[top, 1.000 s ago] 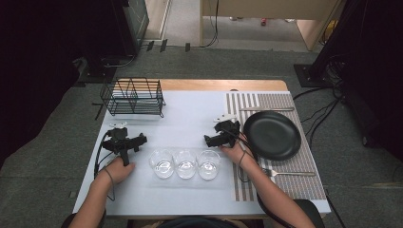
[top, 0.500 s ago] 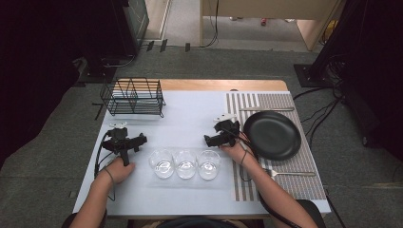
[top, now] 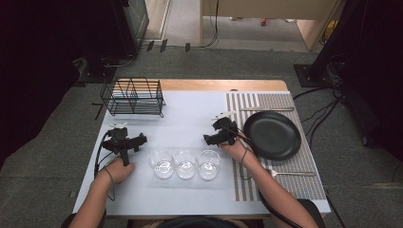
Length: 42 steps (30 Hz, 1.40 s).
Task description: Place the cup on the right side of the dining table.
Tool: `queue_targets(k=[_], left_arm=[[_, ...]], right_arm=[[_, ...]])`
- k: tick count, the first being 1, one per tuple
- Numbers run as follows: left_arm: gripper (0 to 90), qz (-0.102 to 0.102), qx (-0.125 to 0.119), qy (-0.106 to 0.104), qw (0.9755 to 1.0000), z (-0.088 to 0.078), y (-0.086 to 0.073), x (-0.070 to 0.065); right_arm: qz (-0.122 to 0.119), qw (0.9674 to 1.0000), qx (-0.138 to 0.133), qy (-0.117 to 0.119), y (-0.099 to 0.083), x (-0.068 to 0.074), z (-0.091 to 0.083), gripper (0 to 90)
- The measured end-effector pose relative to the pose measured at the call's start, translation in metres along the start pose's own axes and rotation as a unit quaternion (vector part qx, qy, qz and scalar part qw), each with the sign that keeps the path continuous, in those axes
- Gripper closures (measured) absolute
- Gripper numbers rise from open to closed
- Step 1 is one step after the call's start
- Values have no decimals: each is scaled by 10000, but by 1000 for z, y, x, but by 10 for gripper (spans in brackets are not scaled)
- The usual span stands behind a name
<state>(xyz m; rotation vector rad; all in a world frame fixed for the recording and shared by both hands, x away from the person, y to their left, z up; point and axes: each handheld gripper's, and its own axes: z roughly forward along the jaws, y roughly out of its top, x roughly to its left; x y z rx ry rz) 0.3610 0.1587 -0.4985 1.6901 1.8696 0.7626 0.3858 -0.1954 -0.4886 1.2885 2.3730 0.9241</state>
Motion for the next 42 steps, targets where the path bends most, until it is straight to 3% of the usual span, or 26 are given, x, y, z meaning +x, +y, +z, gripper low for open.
queue_targets(k=[9,17,19,42], left_arm=[[0,0,-10,0,10000,0,0,0],[0,-4,-13,3,10000,0,0,0],[0,-3,-14,4,10000,0,0,0],[0,-15,-24,3,10000,0,-1,0]], right_arm=[[-218,9998,42,-18,2,5,-5,142],[-109,9998,11,137,4,3,-10,143],[-25,9996,58,272,4,2,-13,149],[-210,9995,24,255,0,5,-29,150]])
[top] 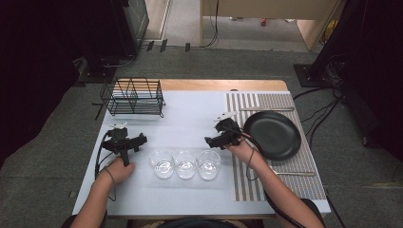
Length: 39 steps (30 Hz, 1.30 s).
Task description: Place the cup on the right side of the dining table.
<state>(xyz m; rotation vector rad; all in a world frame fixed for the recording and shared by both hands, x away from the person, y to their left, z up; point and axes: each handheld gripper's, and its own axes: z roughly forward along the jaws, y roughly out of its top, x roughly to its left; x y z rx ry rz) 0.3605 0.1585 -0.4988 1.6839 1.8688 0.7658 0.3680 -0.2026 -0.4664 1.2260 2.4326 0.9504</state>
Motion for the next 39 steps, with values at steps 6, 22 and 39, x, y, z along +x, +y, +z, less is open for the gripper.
queue_targets(k=[6,22,39], left_arm=[[0,-2,-2,-3,10000,0,0,0],[0,-3,0,-3,10000,0,0,0],[0,-2,4,-4,10000,0,0,0]], right_arm=[[-52,10000,-51,3,1,2,-5,156],[-178,9997,-153,28,2,10,-13,163],[-321,9989,-314,111,5,17,-25,176]])
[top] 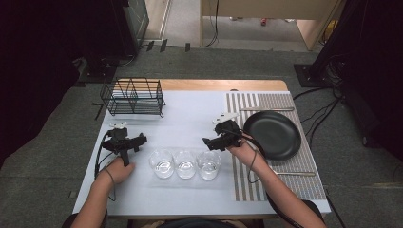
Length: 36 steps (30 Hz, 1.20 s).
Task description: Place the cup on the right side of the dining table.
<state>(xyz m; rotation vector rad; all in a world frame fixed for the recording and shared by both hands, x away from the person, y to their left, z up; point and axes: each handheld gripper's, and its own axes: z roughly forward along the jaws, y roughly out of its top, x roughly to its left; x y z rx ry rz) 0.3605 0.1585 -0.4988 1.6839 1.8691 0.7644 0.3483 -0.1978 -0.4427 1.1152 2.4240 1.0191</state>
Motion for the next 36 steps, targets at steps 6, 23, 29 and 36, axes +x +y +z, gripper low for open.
queue_targets(k=[6,23,29,36], left_arm=[[0,0,1,1,10000,0,0,0],[0,0,0,5,10000,0,0,0],[0,0,0,5,10000,0,0,0],[0,-1,-1,5,10000,0,0,0]], right_arm=[[28,10000,-28,60,2,1,-3,176],[-10,9993,-146,351,8,1,-18,195],[-74,9990,-154,419,8,2,-21,195],[-198,9980,-222,556,8,4,-21,195]])
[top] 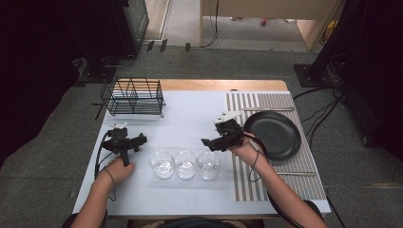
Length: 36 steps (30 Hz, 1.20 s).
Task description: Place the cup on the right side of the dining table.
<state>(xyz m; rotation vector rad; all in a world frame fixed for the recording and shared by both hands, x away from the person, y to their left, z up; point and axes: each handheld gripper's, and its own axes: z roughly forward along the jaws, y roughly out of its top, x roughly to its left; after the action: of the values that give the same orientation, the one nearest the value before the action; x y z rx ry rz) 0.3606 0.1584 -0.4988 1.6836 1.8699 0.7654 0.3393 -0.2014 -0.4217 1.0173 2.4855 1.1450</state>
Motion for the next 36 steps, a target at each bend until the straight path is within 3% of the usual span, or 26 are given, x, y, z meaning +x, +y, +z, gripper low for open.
queue_targets(k=[21,36], left_arm=[[0,1,0,1,10000,0,0,0],[0,2,1,3,10000,0,0,0]], right_arm=[[-100,9997,25,239,2,4,-1,172],[-294,9978,-67,594,2,9,-4,97]])
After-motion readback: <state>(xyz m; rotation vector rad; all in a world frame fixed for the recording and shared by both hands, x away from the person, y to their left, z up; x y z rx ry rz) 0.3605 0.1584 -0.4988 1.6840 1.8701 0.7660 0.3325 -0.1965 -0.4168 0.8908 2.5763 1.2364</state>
